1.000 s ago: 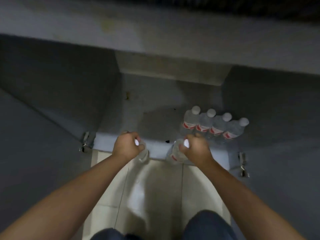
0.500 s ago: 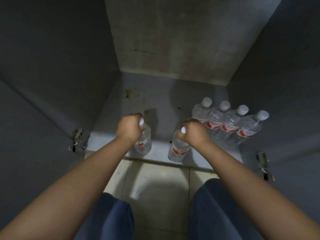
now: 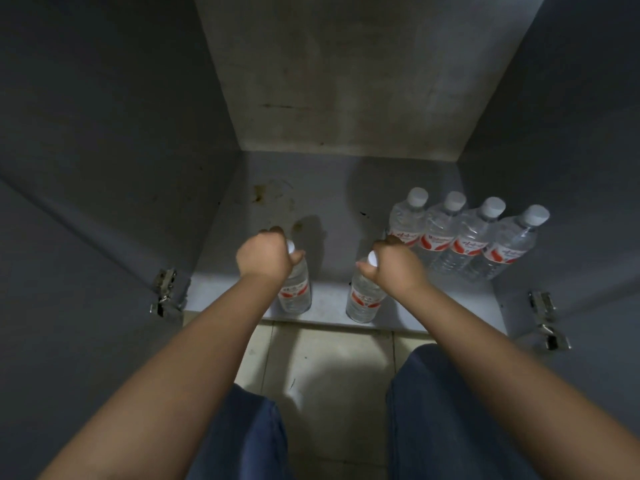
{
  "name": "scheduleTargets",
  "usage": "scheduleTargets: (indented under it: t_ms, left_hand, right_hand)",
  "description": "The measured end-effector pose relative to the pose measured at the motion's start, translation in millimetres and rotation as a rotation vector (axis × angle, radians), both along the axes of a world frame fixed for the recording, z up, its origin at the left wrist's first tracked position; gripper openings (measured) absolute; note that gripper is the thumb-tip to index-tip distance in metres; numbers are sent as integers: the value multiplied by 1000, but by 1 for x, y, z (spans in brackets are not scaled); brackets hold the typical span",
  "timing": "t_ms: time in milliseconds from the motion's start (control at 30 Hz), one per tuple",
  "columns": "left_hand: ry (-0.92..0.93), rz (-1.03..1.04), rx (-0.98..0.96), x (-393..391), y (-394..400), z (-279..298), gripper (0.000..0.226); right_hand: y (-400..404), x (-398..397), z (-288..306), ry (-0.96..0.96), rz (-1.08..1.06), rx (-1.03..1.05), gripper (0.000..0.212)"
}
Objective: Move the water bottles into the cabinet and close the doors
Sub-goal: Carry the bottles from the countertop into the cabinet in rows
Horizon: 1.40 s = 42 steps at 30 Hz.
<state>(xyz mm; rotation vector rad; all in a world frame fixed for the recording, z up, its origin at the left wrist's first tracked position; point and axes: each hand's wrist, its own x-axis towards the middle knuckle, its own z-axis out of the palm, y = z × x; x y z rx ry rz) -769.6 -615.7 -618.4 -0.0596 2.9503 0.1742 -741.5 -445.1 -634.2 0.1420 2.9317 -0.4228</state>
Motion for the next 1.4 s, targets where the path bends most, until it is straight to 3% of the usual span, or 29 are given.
scheduleTargets:
  t_ms: [100,300,533,667,833,1200,1400]
  left_hand:
    - [12,23,26,3,2,-3,46]
    - [19,-193,96,6,-7,-22,61]
    - [-14,-193,146,4,-9,-25,65]
    - [8,-181,161,6,-11,-28,65]
    - [31,-186,138,2,-9,-31,65]
    - [31,-172,196,0,-4,-33,65]
    - [-55,-154,289,5,-8,-30,64]
  right_hand:
    - [-2,0,0,4,7,13,43]
    - [6,1,7,-68,95,36,51]
    - [8,-17,20,-87,245,133,15]
    - [10,-47,25,-62,283,124,43]
    - [19,-73,21,-15,279,157,28]
    - [35,-101,9,26,232,126,24]
    - [33,-106,-1,25,254,111,45]
